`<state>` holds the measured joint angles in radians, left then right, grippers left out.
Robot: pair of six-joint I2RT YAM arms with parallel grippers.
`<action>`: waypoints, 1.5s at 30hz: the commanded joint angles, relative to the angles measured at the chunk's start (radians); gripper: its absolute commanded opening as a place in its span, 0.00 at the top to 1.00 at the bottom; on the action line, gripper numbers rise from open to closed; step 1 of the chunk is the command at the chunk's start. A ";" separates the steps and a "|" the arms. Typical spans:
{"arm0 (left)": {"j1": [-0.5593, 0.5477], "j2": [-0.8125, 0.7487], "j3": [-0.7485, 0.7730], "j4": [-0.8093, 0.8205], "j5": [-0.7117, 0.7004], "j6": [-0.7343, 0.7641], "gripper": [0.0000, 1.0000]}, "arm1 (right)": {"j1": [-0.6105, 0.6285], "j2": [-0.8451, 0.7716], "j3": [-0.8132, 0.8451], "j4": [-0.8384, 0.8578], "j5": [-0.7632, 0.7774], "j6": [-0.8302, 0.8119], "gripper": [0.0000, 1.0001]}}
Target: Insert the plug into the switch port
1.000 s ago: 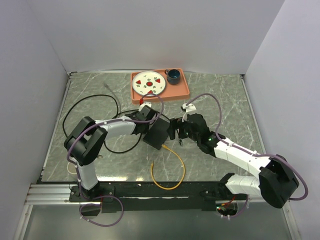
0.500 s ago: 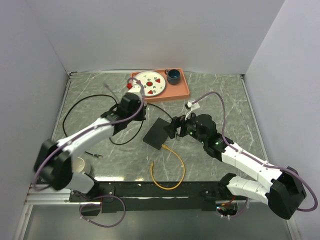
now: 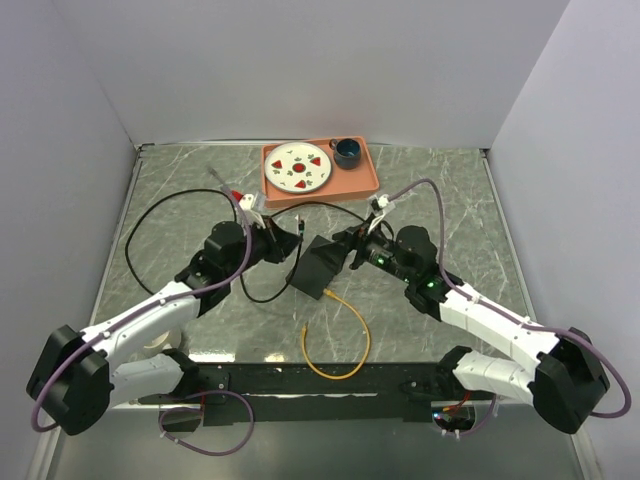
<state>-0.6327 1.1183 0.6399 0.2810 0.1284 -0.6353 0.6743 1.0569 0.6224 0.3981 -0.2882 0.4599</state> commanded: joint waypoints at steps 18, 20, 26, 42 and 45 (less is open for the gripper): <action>-0.004 -0.097 -0.025 0.254 0.045 -0.159 0.99 | 0.073 0.222 0.151 0.202 -0.097 0.042 0.30; -0.004 -0.100 -0.022 0.251 0.048 -0.164 0.99 | 0.071 0.244 0.175 0.193 -0.091 0.040 0.36; -0.004 -0.124 -0.026 0.259 0.047 -0.170 0.99 | 0.071 0.272 0.211 0.163 -0.118 0.013 1.00; 0.031 -0.187 0.104 0.052 -0.056 0.049 0.01 | 0.019 0.155 0.344 -0.275 -0.066 -0.279 1.00; 0.047 -0.233 0.106 0.023 -0.090 0.086 0.03 | -0.030 0.094 0.448 -0.378 0.035 -0.381 1.00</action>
<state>-0.6060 0.9546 0.7002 0.3305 0.0921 -0.6373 0.7006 1.2556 0.9226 0.1616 -0.3744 0.2359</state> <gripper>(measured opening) 0.978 0.035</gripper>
